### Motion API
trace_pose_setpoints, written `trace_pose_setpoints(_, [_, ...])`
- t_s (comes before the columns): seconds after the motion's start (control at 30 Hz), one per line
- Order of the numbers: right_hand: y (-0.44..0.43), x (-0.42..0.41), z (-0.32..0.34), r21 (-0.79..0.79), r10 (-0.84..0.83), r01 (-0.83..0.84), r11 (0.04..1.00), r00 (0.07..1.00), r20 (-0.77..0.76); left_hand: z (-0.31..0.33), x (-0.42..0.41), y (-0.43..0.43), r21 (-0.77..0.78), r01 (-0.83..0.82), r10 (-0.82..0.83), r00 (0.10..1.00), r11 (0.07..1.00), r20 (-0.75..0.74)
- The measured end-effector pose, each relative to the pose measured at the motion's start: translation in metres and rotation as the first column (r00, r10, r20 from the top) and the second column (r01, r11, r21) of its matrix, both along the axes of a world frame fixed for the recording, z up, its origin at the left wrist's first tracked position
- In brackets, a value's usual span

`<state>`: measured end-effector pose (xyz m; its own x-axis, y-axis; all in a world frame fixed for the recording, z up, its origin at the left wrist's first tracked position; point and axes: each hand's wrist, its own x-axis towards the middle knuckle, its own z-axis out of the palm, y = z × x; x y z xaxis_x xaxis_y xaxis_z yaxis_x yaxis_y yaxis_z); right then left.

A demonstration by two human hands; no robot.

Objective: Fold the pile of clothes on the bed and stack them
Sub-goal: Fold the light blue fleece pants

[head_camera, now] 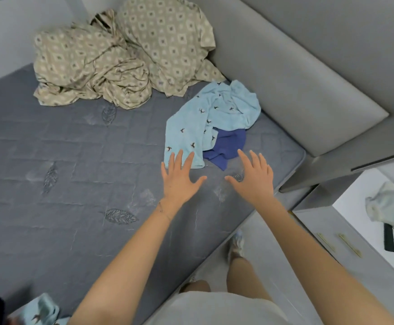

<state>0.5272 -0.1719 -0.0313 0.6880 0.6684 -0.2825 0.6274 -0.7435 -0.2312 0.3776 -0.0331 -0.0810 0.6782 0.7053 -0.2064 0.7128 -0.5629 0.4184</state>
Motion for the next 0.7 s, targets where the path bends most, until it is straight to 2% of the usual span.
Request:
trace_pose_setpoints(0.27, [0.067,0.141,-0.038,-0.029,0.13,-0.131,0.991,0.99,-0.056,-0.038,0.119,0.05,-0.021,-0.179,0.179,0.984,0.984,-0.003])
trace_pose_setpoints(0.43, [0.127,0.236,-0.07,-0.054,0.238,-0.244,0.968,0.966,-0.103,-0.065,0.193,0.075,-0.11,-0.304,0.301,0.953,0.946,-0.047])
trace_pose_setpoints(0.53, [0.157,0.281,-0.101,-0.076,0.292,-0.299,0.951,0.952,-0.09,-0.088,0.225,0.093,-0.127,-0.35,0.346,0.937,0.928,-0.051])
trace_pose_setpoints(0.7, [0.201,0.342,-0.187,-0.165,0.282,-0.292,0.942,0.956,-0.081,-0.159,0.26,0.137,-0.087,-0.344,0.336,0.937,0.935,-0.096])
